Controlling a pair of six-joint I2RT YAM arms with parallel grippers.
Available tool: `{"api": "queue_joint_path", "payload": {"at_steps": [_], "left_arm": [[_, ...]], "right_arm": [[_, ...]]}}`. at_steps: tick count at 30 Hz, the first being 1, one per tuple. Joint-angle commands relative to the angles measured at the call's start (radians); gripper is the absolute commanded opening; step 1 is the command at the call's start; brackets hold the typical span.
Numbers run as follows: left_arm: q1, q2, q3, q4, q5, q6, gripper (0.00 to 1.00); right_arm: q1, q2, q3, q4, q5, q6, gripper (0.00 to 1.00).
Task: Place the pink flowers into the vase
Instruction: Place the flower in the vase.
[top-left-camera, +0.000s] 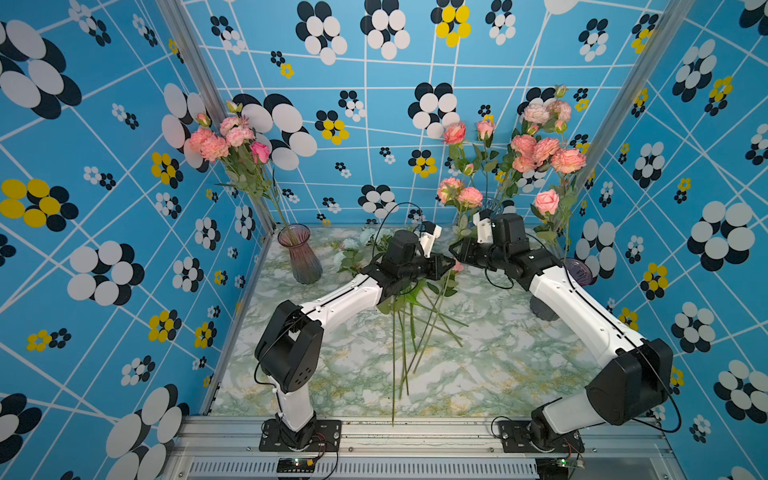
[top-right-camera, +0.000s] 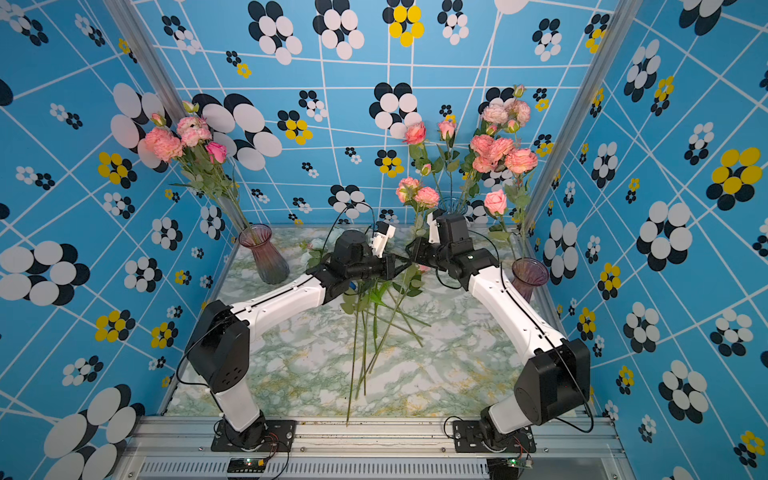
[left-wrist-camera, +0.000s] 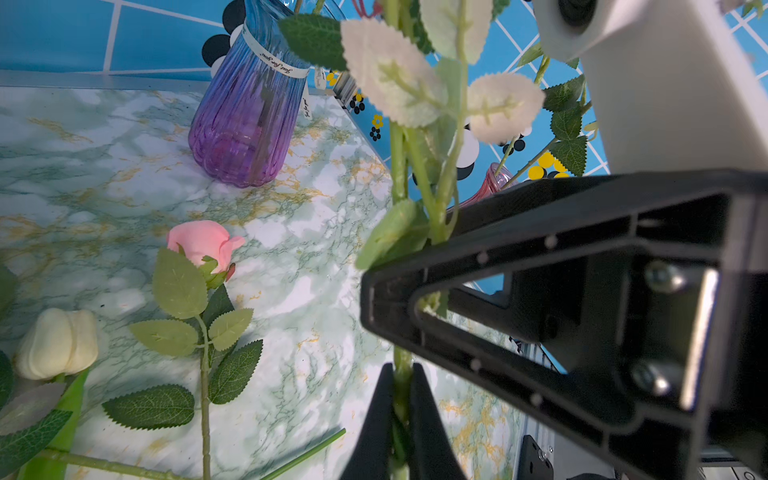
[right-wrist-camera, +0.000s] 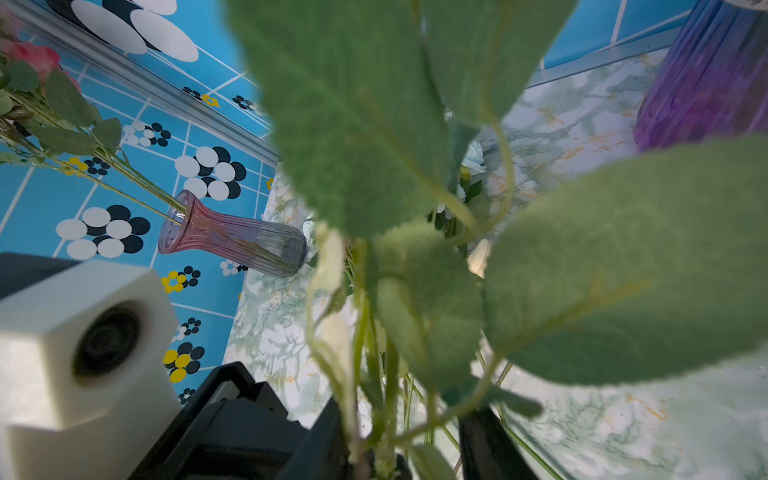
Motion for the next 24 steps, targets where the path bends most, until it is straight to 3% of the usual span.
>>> {"api": "queue_joint_path", "payload": {"at_steps": [1,4,7,9,19,24], "left_arm": [[-0.009,-0.046,-0.013,0.036,0.011,-0.003,0.02],[-0.009,-0.045,-0.015,0.037,0.011,-0.004,0.11],[-0.009,-0.043,-0.015,0.029,0.015,-0.006,0.32],[-0.009,-0.046,-0.02,0.024,0.016,-0.006,0.52],[-0.006,-0.129,-0.113,-0.018,0.01,0.031,0.98],[-0.006,-0.14,-0.13,-0.028,0.005,0.047,1.0]], "right_arm": [[0.005,0.011,0.042,0.007,-0.009,-0.004,0.34],[0.006,0.014,0.06,-0.007,-0.008,-0.009,0.24],[0.006,0.011,0.092,-0.04,0.02,-0.031,0.07],[0.006,0.014,0.13,-0.079,0.064,-0.064,0.0],[0.003,0.032,0.476,-0.288,0.299,-0.346,0.0],[0.0,-0.052,0.587,-0.327,0.439,-0.515,0.0]]}}
